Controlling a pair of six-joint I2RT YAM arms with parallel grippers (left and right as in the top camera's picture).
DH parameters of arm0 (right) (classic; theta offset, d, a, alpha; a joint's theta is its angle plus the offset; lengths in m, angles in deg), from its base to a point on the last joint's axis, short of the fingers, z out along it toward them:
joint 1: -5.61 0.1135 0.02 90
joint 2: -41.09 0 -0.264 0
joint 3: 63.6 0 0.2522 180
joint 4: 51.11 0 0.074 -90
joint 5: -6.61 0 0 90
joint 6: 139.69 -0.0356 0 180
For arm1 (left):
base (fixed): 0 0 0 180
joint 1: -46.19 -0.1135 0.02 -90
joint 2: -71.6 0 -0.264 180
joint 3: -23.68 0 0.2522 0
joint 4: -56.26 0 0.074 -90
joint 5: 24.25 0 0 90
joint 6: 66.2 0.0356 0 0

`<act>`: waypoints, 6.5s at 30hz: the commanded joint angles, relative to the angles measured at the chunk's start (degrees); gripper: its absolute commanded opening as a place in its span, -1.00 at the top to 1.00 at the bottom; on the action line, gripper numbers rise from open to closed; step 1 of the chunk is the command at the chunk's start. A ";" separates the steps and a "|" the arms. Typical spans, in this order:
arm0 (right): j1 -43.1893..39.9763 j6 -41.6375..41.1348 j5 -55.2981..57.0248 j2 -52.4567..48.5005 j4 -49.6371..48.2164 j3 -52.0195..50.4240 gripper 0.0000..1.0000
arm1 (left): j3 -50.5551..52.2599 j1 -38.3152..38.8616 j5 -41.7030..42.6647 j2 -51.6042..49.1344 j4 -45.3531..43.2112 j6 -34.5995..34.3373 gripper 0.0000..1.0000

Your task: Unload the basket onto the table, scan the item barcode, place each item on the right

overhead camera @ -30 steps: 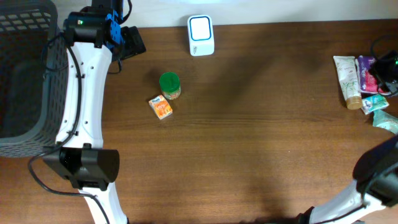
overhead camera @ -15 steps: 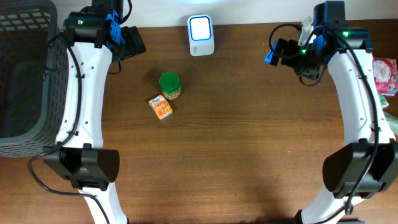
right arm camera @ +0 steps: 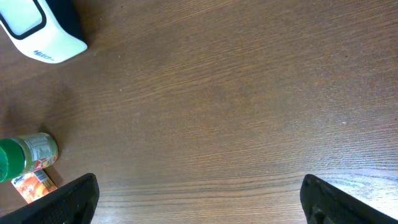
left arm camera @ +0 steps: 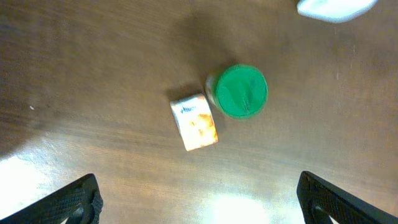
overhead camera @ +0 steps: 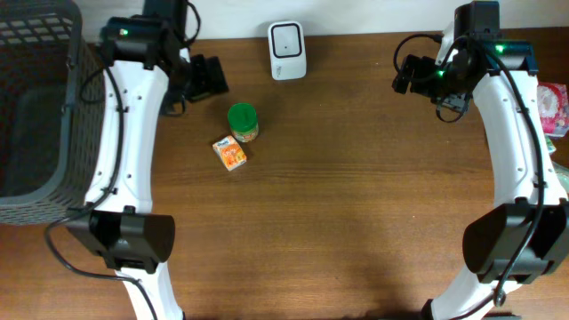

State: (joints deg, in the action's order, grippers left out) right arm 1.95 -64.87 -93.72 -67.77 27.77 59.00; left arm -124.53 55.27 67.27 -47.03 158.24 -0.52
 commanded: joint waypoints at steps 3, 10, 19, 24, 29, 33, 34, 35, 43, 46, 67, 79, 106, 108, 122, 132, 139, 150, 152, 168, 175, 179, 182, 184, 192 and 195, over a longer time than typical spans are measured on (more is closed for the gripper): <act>-0.11 0.17 0.92 -0.48 0.02 0.00 -0.97 | 4.33 3.34 2.10 -4.17 -3.13 6.75 -0.99; -0.11 0.17 0.92 -0.48 0.02 0.00 -0.97 | 4.68 4.31 2.14 -8.63 -21.46 12.50 -0.98; -0.11 0.17 0.92 -0.48 0.02 0.00 -0.97 | 4.68 5.18 2.21 -17.22 -23.71 14.86 -0.99; -0.11 0.17 0.92 -0.48 0.02 0.00 -0.97 | 5.11 6.75 2.36 -17.44 -23.47 15.76 -0.98; -0.11 0.17 0.92 -0.48 0.02 0.00 -0.97 | 8.00 8.72 -1.42 -17.57 -22.12 16.26 -1.00; -0.11 0.17 0.92 -0.48 0.02 0.00 -0.97 | 8.00 8.70 -5.99 -17.86 -21.53 16.31 -0.99; -0.11 0.17 0.92 -0.48 0.02 0.00 -0.97 | 8.00 8.70 -5.81 -18.73 -21.03 16.28 -0.99; -0.11 0.17 0.92 -0.48 0.02 0.00 -0.97 | 8.00 8.72 -5.31 -19.34 -20.28 16.28 -0.99; -0.11 0.17 0.92 -0.48 0.02 0.00 -0.97 | 7.76 8.76 -2.27 -20.63 -17.18 16.26 -0.45; -0.11 0.17 0.92 -0.48 0.02 0.00 -0.97 | 5.73 8.76 -0.87 -20.63 -14.32 16.24 -0.33; -0.11 0.17 0.92 -0.48 0.02 0.00 -0.98 | 0.15 23.04 5.05 -23.43 -14.86 -42.38 -0.28; -0.11 0.17 0.92 -0.48 0.02 0.00 -0.97 | -15.47 24.46 5.03 -23.43 -8.96 -33.81 -0.98; 13.60 -49.37 -1.75 -2.25 -1.55 -3.04 -0.97 | -28.72 -3.74 -14.43 -24.11 8.50 -11.61 -0.98; 17.31 -51.30 2.19 -2.93 -4.42 -3.10 -0.97 | -28.72 -3.74 -14.43 -24.11 8.50 -11.61 -0.98; 25.66 -57.20 8.46 -15.37 -4.92 -3.10 -0.89 | -28.72 -3.74 -14.43 -24.11 8.50 -11.61 -0.98; 25.77 -53.48 8.87 -15.39 -5.57 -7.67 -0.77 | -28.72 -3.74 -14.43 -24.11 8.50 -11.61 -0.98; 25.77 -51.04 8.87 -15.39 -2.36 -7.67 -0.40 | -28.72 -3.74 -14.43 -24.11 8.50 -11.61 -0.98; 25.66 -42.18 6.23 -13.31 4.87 3.34 -0.28 | -28.72 -3.74 -14.43 -24.11 8.50 -11.61 -0.98; 25.66 -41.16 6.25 -13.29 5.20 6.12 -0.23 | -28.72 -3.74 -14.43 -24.11 8.50 -11.61 -0.98; 25.77 -37.11 11.43 -13.44 5.42 -6.64 -0.43 | -28.72 -3.74 -14.43 -24.11 8.50 -11.61 -0.98; 25.66 -19.43 11.21 -13.42 8.96 -0.17 -0.97 | -28.72 -3.74 -14.43 -24.11 8.50 -11.61 -0.98; 25.66 6.95 11.21 -13.44 11.89 3.85 -0.97 | -28.72 -3.74 -14.43 -24.11 8.50 -11.61 -0.98; 25.66 13.05 10.80 -13.60 11.17 1.03 -0.97 | -28.72 -3.74 -14.43 -24.11 8.50 -11.61 -0.98; 25.66 12.76 8.02 -14.01 10.75 -0.96 -0.97 | -28.72 -3.74 -14.43 -24.11 8.50 -11.61 -0.98; 25.66 -0.42 6.54 -14.32 7.43 -6.40 -0.93 | -28.72 -3.74 -14.43 -24.11 8.50 -11.61 -0.98; 25.62 -8.41 6.69 -14.32 4.04 -9.20 -0.86 | -28.72 -3.74 -14.43 -24.11 8.50 -11.61 -0.98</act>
State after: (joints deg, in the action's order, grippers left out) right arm 27.72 -66.75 -86.53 -82.35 33.02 51.26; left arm -153.47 51.58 53.48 -71.29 166.66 -13.04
